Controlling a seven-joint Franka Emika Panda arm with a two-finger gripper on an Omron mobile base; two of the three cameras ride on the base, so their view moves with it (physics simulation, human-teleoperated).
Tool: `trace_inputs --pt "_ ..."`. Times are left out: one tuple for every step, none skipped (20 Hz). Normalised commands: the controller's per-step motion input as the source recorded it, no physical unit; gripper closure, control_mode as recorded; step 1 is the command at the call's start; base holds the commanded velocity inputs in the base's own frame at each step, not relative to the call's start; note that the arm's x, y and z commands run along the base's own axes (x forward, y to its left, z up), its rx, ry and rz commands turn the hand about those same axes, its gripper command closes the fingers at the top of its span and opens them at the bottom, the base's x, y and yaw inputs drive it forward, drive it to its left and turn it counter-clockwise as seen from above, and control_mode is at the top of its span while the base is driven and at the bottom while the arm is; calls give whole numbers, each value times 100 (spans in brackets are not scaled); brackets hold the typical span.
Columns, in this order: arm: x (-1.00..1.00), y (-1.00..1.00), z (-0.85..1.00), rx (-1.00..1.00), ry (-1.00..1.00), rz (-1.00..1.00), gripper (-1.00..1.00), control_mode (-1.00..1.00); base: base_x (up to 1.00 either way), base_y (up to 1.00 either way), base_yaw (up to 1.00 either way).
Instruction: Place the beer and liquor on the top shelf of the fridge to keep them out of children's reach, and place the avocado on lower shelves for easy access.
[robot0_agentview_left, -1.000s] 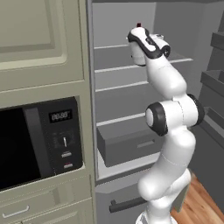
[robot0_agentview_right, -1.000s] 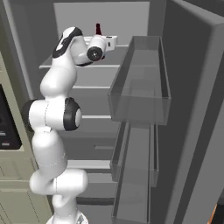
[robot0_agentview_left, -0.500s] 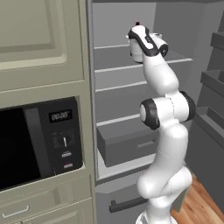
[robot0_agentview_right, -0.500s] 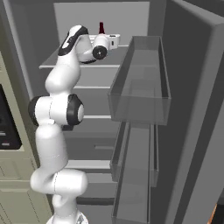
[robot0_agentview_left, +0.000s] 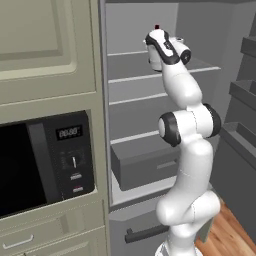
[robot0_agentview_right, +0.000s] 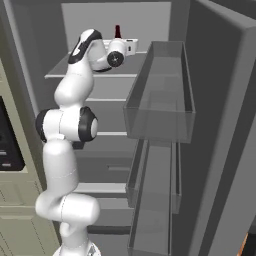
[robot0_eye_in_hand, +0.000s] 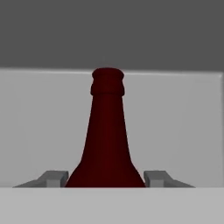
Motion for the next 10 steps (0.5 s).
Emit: trace_inputs --pt "0 0 0 -2 5 0 -100 -100 0 0 0" --pt "0 0 0 -2 5 0 -100 -100 0 0 0" --pt "0 0 0 -3 8 0 -100 -100 0 0 0" --pt "-4 0 0 -3 10 0 -100 -100 0 0 0" --pt "-11 0 0 -3 10 0 -100 -100 0 0 0" --pt "-16 0 0 -3 11 0 -100 -100 0 0 0" --pt "-19 0 0 -3 11 0 -100 -100 0 0 0" --pt "-21 0 0 -3 10 0 -100 -100 0 0 0" --pt "-24 0 0 -3 10 0 -100 -100 0 0 0" --pt "-29 0 0 -3 9 0 -100 -100 0 0 0"
